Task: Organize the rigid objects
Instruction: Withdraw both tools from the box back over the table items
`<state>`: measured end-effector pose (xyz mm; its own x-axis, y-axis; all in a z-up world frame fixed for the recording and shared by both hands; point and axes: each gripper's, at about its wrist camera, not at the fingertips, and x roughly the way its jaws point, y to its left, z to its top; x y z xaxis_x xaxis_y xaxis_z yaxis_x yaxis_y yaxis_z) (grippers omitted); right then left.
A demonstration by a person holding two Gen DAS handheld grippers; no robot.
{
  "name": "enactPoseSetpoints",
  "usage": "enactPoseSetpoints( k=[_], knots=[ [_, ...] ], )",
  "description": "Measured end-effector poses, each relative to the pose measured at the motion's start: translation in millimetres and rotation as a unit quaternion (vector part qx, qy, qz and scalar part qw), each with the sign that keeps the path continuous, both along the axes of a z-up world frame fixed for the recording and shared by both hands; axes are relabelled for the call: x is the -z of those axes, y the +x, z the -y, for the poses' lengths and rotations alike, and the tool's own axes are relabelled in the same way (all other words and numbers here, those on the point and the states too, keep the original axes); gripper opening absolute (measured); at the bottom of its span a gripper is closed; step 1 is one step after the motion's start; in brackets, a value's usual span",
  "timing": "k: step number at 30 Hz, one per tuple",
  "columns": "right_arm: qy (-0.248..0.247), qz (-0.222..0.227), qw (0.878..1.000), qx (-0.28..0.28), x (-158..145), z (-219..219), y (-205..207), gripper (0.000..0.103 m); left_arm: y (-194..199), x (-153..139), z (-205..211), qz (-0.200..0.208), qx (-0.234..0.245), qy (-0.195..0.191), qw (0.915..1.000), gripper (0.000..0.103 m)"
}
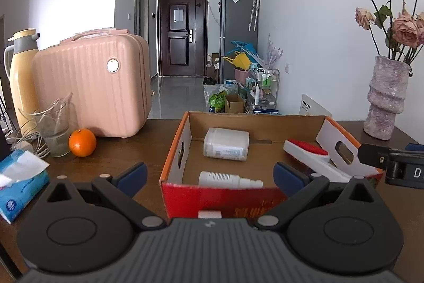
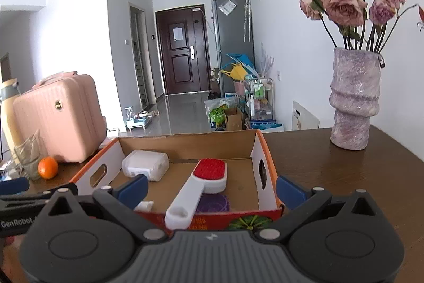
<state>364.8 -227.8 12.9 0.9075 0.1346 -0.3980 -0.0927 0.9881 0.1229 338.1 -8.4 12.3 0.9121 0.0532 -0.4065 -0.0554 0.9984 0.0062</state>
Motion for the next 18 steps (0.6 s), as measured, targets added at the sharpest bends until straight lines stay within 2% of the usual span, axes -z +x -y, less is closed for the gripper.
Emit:
enactPoseSetpoints(
  k=[8, 18],
  knots=[
    [0.001, 0.016, 1.000, -0.003, 6.3, 3.1, -32.5, 0.103, -32.2, 3.5, -0.9, 0.005, 0.005, 0.002, 1.0000, 0.103],
    [-0.015, 0.007, 1.000, -0.011, 28.2, 2.8, -69.3, 0.103, -66.9, 10.2, -0.8, 0.003, 0.008, 0.002, 1.0000, 0.103]
  ],
)
